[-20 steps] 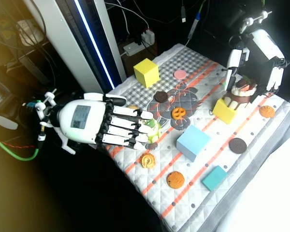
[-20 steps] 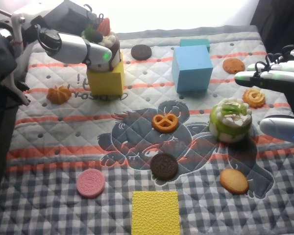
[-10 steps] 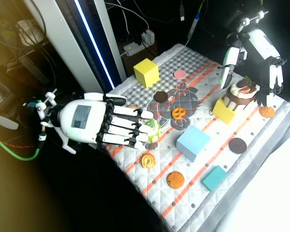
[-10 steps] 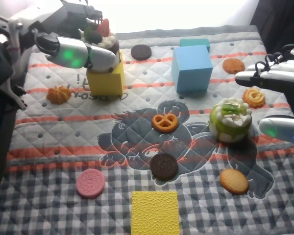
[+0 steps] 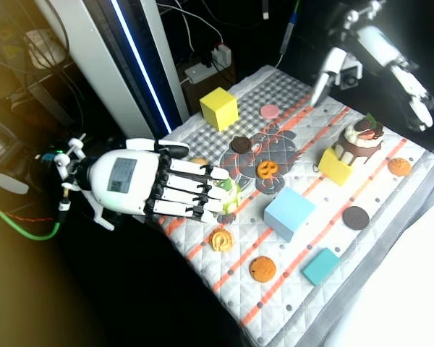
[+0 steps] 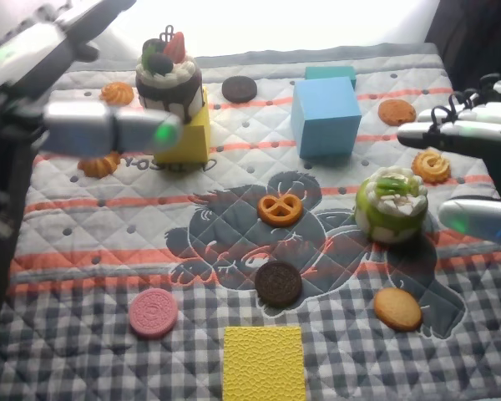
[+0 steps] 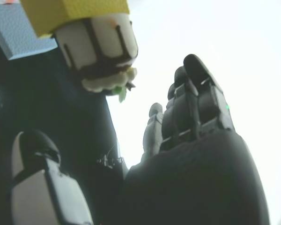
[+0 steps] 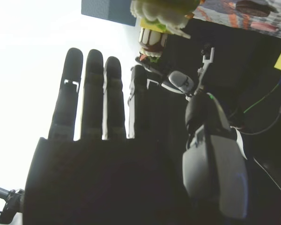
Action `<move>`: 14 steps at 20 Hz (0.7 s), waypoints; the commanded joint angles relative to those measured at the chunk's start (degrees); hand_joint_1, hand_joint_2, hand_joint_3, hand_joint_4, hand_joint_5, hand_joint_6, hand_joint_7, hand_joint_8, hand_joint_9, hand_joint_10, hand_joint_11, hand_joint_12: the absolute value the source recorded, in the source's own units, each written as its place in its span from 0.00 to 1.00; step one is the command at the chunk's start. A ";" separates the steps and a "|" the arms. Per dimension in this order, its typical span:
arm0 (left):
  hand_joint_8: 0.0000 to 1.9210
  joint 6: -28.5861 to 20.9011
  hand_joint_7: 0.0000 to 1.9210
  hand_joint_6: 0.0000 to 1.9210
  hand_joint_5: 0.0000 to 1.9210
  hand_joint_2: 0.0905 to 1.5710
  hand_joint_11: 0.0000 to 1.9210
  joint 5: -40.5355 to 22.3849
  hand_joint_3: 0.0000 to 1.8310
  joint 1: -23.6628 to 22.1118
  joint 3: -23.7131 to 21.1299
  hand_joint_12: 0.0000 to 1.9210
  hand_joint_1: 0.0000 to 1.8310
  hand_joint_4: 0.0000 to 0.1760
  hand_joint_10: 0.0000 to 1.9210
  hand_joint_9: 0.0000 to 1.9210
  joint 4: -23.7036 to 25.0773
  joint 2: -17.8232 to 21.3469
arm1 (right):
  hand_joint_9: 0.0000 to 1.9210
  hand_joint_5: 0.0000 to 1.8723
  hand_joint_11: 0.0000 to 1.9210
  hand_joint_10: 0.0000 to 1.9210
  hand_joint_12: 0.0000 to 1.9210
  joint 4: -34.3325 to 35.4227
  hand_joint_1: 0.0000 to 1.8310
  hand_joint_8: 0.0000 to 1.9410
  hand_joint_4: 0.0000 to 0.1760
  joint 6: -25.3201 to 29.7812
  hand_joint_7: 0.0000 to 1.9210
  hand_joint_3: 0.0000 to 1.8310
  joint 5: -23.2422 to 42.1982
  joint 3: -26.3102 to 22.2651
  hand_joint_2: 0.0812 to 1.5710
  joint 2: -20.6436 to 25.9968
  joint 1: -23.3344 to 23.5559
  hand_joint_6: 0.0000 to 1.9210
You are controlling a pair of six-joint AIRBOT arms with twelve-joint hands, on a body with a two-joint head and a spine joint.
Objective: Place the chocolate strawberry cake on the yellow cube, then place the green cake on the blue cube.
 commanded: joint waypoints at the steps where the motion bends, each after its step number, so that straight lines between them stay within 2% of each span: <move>1: 0.00 -4.67 0.00 0.00 0.00 0.44 0.00 -12.93 0.00 2.01 -1.49 0.00 0.35 1.00 0.00 0.00 2.21 2.50 | 0.20 0.17 0.01 0.00 0.53 1.03 0.13 0.00 0.73 0.34 0.18 0.00 7.02 0.37 0.74 -0.28 1.15 0.00; 3: 0.00 -7.94 0.00 0.00 0.00 0.43 0.00 -19.23 0.00 6.50 -5.87 0.00 0.39 1.00 0.00 0.00 4.19 5.77 | 0.21 0.18 0.02 0.01 0.54 1.03 0.18 0.00 0.69 0.34 0.19 0.00 7.02 0.48 0.72 -0.53 1.65 0.00; 6: 0.00 -9.72 0.00 0.00 0.00 0.44 0.00 -28.62 0.00 13.03 -11.84 0.00 0.35 1.00 0.00 0.00 6.11 9.45 | 0.20 0.16 0.00 0.00 0.54 1.05 0.29 0.00 0.70 0.34 0.18 0.00 5.91 1.27 0.67 -1.52 3.04 0.00; 7: 0.00 -9.76 0.00 0.00 0.00 0.41 0.00 -30.66 0.00 14.55 -13.18 0.00 0.38 1.00 0.00 0.00 6.40 10.37 | 0.21 0.16 0.00 0.00 0.56 1.00 0.33 0.00 0.78 0.34 0.18 0.00 4.72 1.72 0.66 -2.08 3.83 0.00; 8: 0.00 -9.80 0.00 0.00 0.00 0.40 0.00 -32.90 0.00 16.71 -14.54 0.00 0.41 1.00 0.00 0.00 6.43 11.34 | 0.21 0.15 0.00 0.00 0.56 0.81 0.39 0.00 0.90 0.34 0.18 0.00 2.78 2.51 0.64 -2.91 4.87 0.00; 9: 0.00 -10.02 0.00 0.00 0.00 0.41 0.00 -34.72 0.00 18.46 -15.52 0.00 0.43 0.91 0.00 0.00 6.24 12.14 | 0.22 0.15 0.00 0.00 0.56 0.48 0.42 0.00 0.96 0.34 0.18 0.00 0.73 3.35 0.62 -3.81 6.00 0.00; 10: 0.00 -10.33 0.00 0.00 0.00 0.41 0.00 -35.58 0.00 19.35 -15.96 0.00 0.44 0.90 0.00 0.00 6.01 12.52 | 0.23 0.16 0.01 0.01 0.56 0.34 0.45 0.00 0.95 0.34 0.19 0.00 -0.28 3.85 0.61 -4.36 6.55 0.00; 11: 0.00 -11.48 0.00 0.00 0.00 0.41 0.00 -36.39 0.00 20.45 -16.13 0.00 0.46 0.98 0.00 0.00 5.70 12.73 | 0.25 0.18 0.05 0.01 0.56 0.22 0.49 0.00 0.80 0.34 0.21 0.00 -1.49 4.40 0.57 -4.97 7.15 0.00; 12: 0.00 -13.94 0.00 0.00 0.00 0.42 0.00 -36.95 0.00 21.46 -15.84 0.00 0.47 0.98 0.00 0.00 5.24 12.72 | 0.24 0.18 0.06 0.00 0.56 0.20 0.50 0.00 0.74 0.34 0.21 0.00 -2.49 4.97 0.57 -5.58 7.51 0.00; 13: 0.00 -15.86 0.00 0.00 0.00 0.42 0.00 -37.13 0.00 22.14 -15.35 0.00 0.49 1.00 0.00 0.00 4.82 12.59 | 0.24 0.17 0.05 0.00 0.56 0.20 0.52 0.00 0.91 0.34 0.21 0.00 -3.23 5.28 0.56 -5.93 7.82 0.00; 14: 0.00 -17.33 0.00 0.00 0.00 0.42 0.00 -37.20 0.00 22.76 -14.87 0.00 0.49 0.90 0.00 0.00 4.35 12.41 | 0.26 0.17 0.07 0.01 0.57 0.09 0.53 0.00 0.97 0.34 0.21 0.00 -4.17 5.59 0.55 -6.26 8.15 0.00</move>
